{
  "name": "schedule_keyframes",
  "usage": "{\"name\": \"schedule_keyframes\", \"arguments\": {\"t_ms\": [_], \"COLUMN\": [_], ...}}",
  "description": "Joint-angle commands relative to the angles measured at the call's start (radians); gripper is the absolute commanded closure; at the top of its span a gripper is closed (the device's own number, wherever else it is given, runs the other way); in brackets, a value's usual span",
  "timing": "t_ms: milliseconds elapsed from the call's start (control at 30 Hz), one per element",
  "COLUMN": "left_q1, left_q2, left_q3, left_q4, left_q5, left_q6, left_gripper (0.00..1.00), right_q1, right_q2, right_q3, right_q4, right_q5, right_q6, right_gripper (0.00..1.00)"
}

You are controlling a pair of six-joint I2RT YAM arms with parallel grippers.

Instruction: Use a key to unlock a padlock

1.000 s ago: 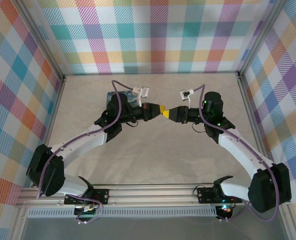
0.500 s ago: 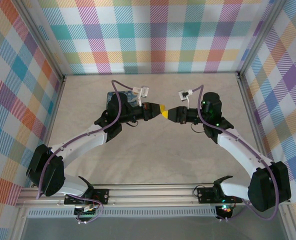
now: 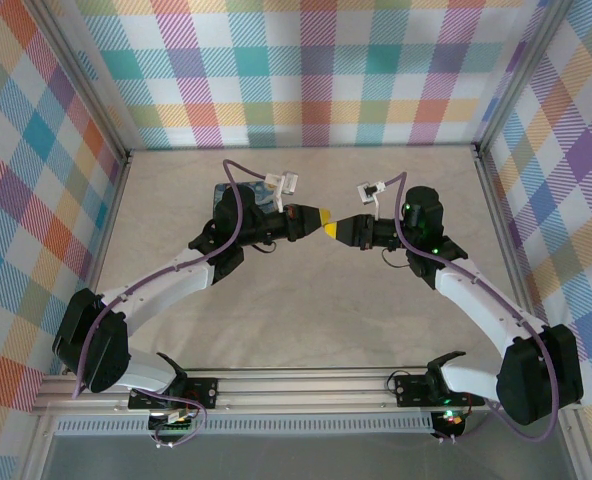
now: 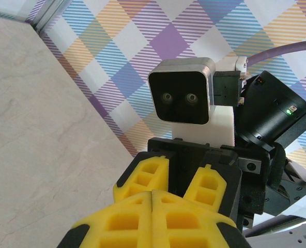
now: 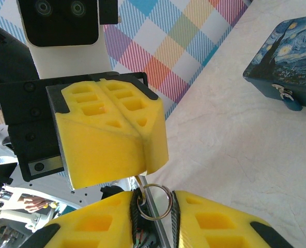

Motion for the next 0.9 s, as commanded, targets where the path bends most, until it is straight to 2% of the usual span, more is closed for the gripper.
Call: {"name": "schedule_keyframes", "arguments": {"t_ms": [0, 533, 700, 867], "left_q1": [-0.011, -0.011, -0.010, -0.011], "left_q2": [0.000, 0.004, 0.003, -0.002], "left_q3": [0.039, 0.036, 0.034, 0.036], "left_q4": [-0.001, -0.001, -0.013, -0.036], "left_q5": [0.025, 0.031, 0.020, 0.004], "left_q6": [0.011, 0.013, 0.019, 0.031], "left_gripper": [1.00, 1.00, 1.00, 1.00], "right_q1": [0.007, 0.017, 0.019, 0.019], "right_q2": [0.008, 0.043, 0.037, -0.022], "right_q3": [0.016, 0.030, 0.036, 0.049], "right_q4": [0.037, 0.100, 0.072, -0.061], "right_q5": [0.004, -0.006, 0.001, 0.049], "right_q6": [0.000, 0.042, 0.027, -0.065], "right_gripper": [0.76, 0.77, 0.72, 0.63]}}
